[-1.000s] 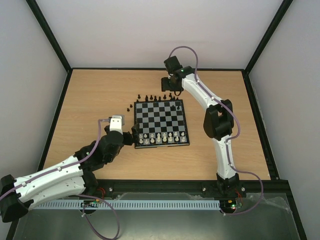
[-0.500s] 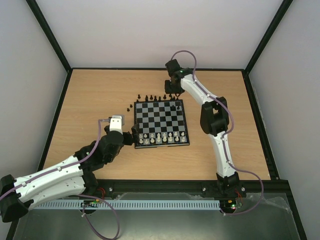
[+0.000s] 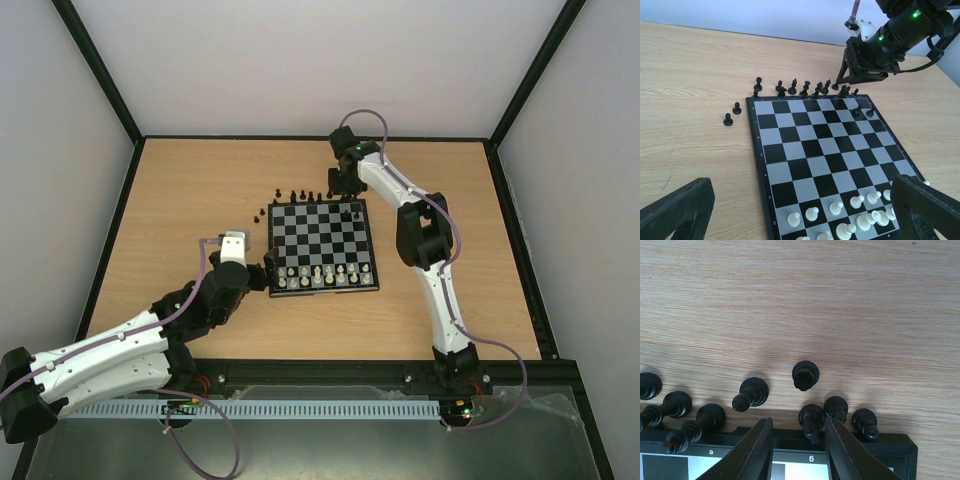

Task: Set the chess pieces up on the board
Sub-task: Pick up the chess piece at the center of the board.

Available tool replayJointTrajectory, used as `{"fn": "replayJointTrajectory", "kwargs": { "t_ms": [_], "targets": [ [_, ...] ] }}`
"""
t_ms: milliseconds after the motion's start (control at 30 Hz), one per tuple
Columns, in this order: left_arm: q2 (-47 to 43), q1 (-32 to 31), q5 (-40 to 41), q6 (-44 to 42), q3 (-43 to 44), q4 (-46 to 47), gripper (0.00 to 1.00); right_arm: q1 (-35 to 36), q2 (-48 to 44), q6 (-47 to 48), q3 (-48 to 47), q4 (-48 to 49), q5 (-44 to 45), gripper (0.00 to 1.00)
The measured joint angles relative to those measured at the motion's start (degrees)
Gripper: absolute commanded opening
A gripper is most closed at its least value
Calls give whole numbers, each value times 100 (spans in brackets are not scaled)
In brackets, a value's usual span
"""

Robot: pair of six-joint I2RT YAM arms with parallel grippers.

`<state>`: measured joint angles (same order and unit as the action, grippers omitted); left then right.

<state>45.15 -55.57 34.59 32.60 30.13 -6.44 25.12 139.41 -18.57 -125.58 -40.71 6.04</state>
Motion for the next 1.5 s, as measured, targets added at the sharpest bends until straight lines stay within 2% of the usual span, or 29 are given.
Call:
{"fn": "replayJointTrajectory", "kwargs": {
  "t_ms": [267, 433, 833, 1500],
  "targets": [
    [11, 2, 17, 0, 0, 0, 99, -33, 44, 20, -28, -7, -33, 22],
    [28, 2, 24, 0, 0, 0, 99, -52, 138, 26, -28, -7, -59, 21],
    [39, 2, 39, 0, 0, 0, 99, -79, 284, 37, -28, -7, -85, 11],
    [70, 2, 42, -2, 0, -2, 99, -81, 92, 42, -35, 13, -81, 9]
  ]
}}
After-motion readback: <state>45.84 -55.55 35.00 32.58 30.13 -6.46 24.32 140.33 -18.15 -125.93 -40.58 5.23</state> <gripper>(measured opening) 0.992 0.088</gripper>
